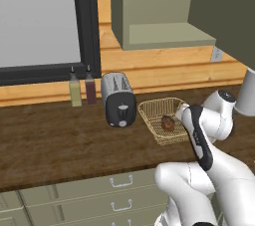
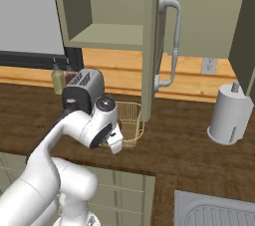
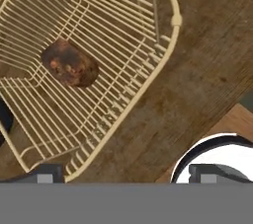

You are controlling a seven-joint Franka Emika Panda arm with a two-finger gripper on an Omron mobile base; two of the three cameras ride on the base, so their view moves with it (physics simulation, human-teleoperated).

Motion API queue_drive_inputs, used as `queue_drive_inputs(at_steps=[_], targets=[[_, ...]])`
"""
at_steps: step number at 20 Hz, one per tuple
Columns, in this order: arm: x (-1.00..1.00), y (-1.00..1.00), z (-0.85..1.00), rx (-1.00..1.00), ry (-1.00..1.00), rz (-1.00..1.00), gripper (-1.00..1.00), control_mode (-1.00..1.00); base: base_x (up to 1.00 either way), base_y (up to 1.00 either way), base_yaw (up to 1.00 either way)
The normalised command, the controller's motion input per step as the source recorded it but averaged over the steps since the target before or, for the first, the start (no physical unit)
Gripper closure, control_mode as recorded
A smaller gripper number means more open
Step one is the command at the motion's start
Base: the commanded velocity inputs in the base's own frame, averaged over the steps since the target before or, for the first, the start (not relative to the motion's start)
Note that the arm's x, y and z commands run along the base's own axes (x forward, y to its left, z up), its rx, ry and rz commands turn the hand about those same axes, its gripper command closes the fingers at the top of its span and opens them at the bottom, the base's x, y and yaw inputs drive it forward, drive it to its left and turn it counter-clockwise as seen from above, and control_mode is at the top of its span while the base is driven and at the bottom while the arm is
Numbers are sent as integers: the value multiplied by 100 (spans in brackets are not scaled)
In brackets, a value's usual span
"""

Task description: Open the cabinet, pick up the bread from the cabinet and place it in the basket. Then move the basket to the dining counter.

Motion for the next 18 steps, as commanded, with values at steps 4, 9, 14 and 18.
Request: queue_drive_inputs(at_steps=[4,9,14,18], targets=[[29,2,-39,1,0,-2,-100,-100,0,0,0],[39,9,-43,0,0,0,-100,-100,0,0,0],[25,0,-32,0,0,0,-100,-100,0,0,0],[15,3,-44,0,1,0,-100,-100,0,0,0]])
